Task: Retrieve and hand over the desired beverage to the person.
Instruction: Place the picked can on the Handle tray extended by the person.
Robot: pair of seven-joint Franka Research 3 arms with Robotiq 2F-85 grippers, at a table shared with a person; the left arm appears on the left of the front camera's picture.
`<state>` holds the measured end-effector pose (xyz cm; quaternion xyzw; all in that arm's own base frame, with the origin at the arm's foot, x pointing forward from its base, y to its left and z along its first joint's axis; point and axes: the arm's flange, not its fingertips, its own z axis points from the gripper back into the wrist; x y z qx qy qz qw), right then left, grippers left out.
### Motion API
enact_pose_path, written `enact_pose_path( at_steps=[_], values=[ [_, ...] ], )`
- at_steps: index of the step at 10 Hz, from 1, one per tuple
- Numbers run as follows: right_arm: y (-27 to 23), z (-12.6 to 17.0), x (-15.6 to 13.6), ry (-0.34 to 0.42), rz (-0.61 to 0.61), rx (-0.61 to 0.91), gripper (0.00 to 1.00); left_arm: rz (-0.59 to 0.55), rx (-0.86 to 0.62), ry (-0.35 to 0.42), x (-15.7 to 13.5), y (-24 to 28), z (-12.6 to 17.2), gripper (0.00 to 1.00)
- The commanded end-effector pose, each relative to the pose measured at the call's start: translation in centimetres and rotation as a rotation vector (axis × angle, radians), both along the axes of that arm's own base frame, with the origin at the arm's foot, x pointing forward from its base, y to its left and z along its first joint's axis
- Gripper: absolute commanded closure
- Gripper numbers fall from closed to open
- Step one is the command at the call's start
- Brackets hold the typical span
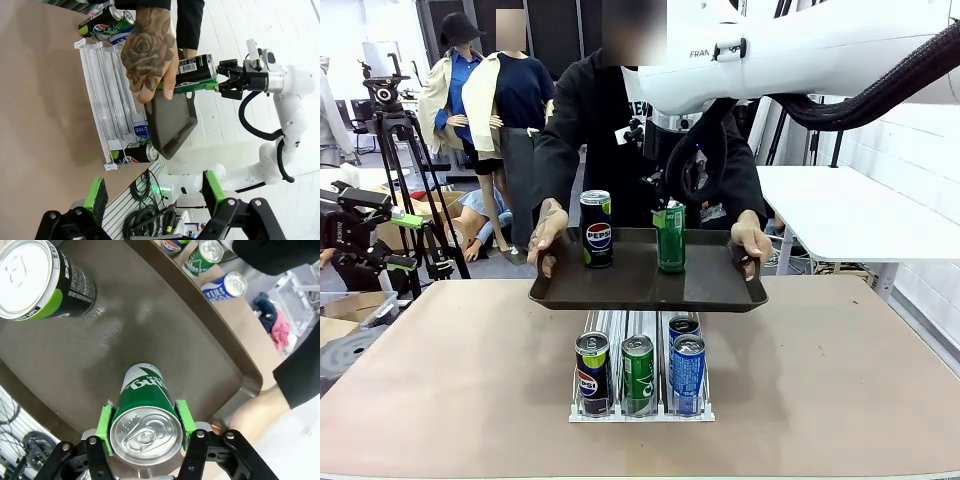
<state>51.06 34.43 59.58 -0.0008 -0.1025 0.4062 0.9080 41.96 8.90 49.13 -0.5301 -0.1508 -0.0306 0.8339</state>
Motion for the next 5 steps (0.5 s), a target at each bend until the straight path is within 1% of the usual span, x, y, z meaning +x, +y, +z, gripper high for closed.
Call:
enact_pose_path(
  at_steps=[1, 2, 3, 5],
  values=[
    [-0.26, 0.99, 0.31, 0.02, -0.007, 0.008, 0.82, 0.002, -0.002, -0.002, -0.13, 0.08, 0.06, 0.0],
    [-0.32, 1.17, 0.28, 0.018, -0.008, 0.007, 0.71, 0.002, -0.002, -0.002, -0.13, 0.08, 0.06, 0.0],
    [-0.35, 1.33, 0.31, 0.017, -0.009, 0.007, 0.54, 0.002, -0.002, -0.002, -0.13, 0.08, 0.06, 0.0],
    [-0.42, 1.53, 0.47, 0.018, -0.008, 0.007, 0.15, 0.002, -0.002, -0.002, -0.13, 0.08, 0.06, 0.0]
  ],
)
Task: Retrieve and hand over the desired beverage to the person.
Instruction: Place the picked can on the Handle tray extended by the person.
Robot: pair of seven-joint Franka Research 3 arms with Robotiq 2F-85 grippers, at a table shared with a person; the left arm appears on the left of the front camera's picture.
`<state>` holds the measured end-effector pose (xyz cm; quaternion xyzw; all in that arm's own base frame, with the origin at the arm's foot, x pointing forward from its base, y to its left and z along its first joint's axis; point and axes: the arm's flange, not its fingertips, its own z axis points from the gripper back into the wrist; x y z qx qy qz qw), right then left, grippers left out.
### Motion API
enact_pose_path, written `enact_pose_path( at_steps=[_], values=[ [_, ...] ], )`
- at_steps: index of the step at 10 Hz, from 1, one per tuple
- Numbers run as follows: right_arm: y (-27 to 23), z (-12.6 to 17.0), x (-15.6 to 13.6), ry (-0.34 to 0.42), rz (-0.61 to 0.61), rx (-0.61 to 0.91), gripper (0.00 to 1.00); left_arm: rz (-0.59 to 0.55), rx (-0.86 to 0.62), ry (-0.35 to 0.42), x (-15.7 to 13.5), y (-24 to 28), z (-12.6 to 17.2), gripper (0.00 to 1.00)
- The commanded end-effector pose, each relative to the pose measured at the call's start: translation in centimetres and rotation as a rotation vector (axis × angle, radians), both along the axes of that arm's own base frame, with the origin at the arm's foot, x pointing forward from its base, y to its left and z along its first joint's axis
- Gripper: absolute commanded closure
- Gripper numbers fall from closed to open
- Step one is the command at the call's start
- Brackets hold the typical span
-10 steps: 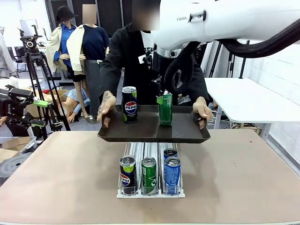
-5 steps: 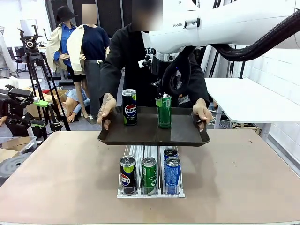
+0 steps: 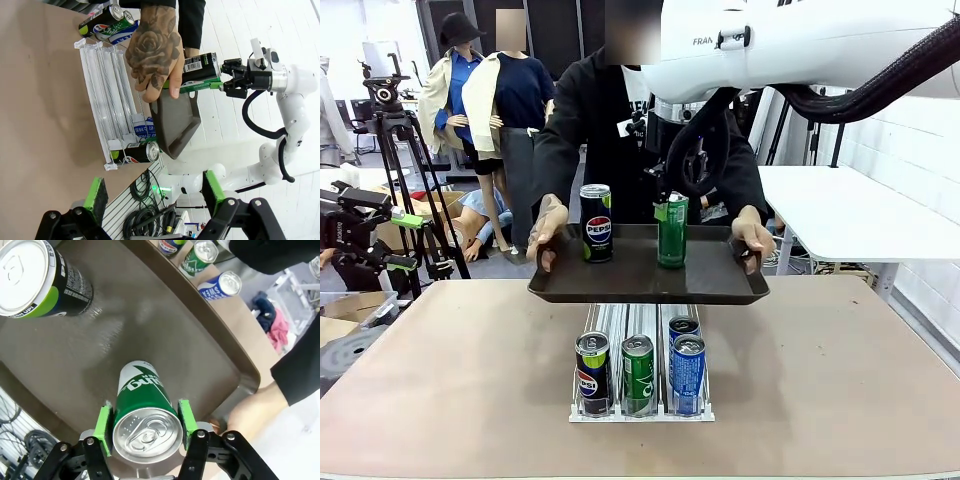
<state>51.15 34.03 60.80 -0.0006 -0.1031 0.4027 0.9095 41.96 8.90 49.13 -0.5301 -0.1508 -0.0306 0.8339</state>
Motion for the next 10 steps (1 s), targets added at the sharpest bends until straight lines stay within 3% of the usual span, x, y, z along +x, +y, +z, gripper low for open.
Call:
enact_pose_path(
  at_steps=[1, 7, 10],
  values=[
    [0.0, 0.4, 0.4, 0.016, 0.0, 0.003, 0.0, 0.002, -0.002, -0.002, -0.1, 0.1, 0.1, 0.0],
    [-0.5, 3.4, -0.9, -0.014, 0.009, -0.039, 0.0, 0.002, -0.002, -0.002, -0.1, 0.1, 0.1, 0.0],
    [-1.0, 3.8, -1.4, 0.036, -0.014, -0.031, 0.0, 0.002, -0.002, -0.002, -0.1, 0.1, 0.1, 0.0]
  ],
)
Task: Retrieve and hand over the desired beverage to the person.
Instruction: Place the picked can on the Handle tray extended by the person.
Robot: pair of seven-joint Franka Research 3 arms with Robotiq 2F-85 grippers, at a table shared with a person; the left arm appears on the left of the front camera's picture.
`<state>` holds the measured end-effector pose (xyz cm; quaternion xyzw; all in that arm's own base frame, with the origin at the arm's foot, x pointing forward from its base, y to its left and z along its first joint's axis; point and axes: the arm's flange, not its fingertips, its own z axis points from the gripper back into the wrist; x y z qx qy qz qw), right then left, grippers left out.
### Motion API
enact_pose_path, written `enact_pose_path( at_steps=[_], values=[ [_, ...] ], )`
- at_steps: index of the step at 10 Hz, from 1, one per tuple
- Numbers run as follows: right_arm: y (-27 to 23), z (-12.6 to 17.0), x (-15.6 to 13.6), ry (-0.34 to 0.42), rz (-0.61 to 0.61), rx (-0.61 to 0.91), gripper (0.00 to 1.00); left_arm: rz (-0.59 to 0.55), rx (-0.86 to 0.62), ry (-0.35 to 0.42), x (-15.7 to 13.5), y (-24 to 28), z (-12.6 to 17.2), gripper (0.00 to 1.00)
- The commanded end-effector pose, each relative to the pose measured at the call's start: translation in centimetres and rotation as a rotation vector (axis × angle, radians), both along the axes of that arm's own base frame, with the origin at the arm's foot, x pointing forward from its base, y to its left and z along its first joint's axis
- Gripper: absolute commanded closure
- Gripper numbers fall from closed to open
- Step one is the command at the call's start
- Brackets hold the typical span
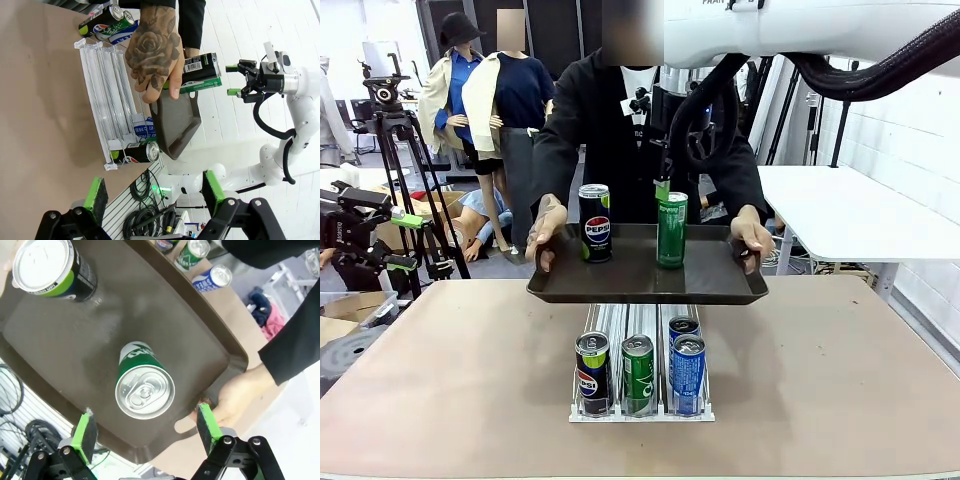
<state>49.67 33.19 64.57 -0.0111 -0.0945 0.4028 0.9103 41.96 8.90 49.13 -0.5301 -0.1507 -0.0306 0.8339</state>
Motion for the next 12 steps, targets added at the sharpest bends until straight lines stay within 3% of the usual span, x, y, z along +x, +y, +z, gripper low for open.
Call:
enact_pose_path(
  at_steps=[1, 12],
  values=[
    [-0.06, 0.02, -0.07, 0.007, -0.027, -0.014, 0.0, 0.002, -0.002, -0.002, -0.13, 0.08, 0.06, 0.0],
    [0.0, 0.0, 0.0, 0.0, 0.0, 0.0, 0.0, 0.002, -0.002, -0.002, -0.13, 0.08, 0.06, 0.0]
  ],
)
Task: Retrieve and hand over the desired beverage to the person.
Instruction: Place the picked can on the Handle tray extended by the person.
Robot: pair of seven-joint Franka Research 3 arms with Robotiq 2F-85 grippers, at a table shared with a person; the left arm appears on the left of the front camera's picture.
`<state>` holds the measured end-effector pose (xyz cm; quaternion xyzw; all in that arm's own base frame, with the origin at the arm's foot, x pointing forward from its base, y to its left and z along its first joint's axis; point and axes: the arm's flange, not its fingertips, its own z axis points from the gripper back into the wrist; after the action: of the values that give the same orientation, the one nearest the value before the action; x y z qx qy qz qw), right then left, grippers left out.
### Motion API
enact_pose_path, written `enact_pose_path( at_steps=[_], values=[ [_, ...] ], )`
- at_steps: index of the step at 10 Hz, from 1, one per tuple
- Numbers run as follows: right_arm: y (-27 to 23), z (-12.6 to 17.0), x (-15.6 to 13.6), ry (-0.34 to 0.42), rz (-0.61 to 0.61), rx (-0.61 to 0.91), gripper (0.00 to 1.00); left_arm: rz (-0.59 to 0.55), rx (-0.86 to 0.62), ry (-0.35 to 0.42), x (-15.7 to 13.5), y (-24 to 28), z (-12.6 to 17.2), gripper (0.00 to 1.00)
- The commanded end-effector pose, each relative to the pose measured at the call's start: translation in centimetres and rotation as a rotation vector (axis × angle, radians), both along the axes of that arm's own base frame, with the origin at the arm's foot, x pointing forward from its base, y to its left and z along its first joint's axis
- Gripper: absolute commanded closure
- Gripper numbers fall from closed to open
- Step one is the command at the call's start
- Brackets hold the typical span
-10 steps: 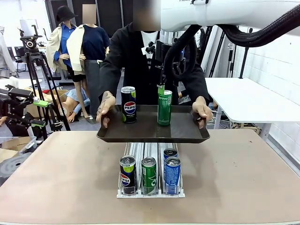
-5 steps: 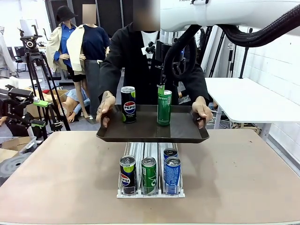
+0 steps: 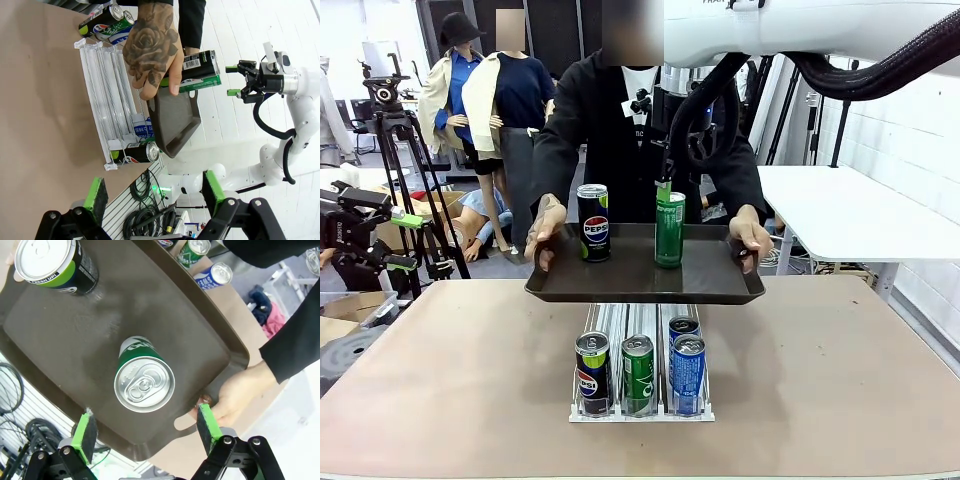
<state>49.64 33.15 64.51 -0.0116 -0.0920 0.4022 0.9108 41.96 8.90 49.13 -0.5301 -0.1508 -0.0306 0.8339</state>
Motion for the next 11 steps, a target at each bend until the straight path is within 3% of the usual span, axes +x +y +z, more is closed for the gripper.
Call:
enact_pose_path(
  at_steps=[1, 3, 5, 8, 11],
  values=[
    [0.0, 0.0, 0.0, 0.0, 0.0, 0.0, 0.0, 0.002, -0.002, -0.002, -0.1, 0.1, 0.1, 0.0],
    [-1.4, 0.4, -0.1, -0.01, -0.017, 0.021, 0.0, 0.002, -0.002, -0.002, -0.1, 0.1, 0.1, 0.0],
    [-5.6, 2.6, 0.5, 0.011, -0.124, 0.124, 0.0, 0.002, -0.002, -0.002, -0.1, 0.1, 0.1, 0.0],
    [-12.5, 2.9, 3.2, 0.12, -0.244, 0.224, 0.0, 0.002, -0.002, -0.002, -0.1, 0.1, 0.1, 0.0],
    [-21.3, 1.2, 5.4, 0.243, -0.386, 0.421, 0.0, 0.002, -0.002, -0.002, -0.1, 0.1, 0.1, 0.0]
  ],
)
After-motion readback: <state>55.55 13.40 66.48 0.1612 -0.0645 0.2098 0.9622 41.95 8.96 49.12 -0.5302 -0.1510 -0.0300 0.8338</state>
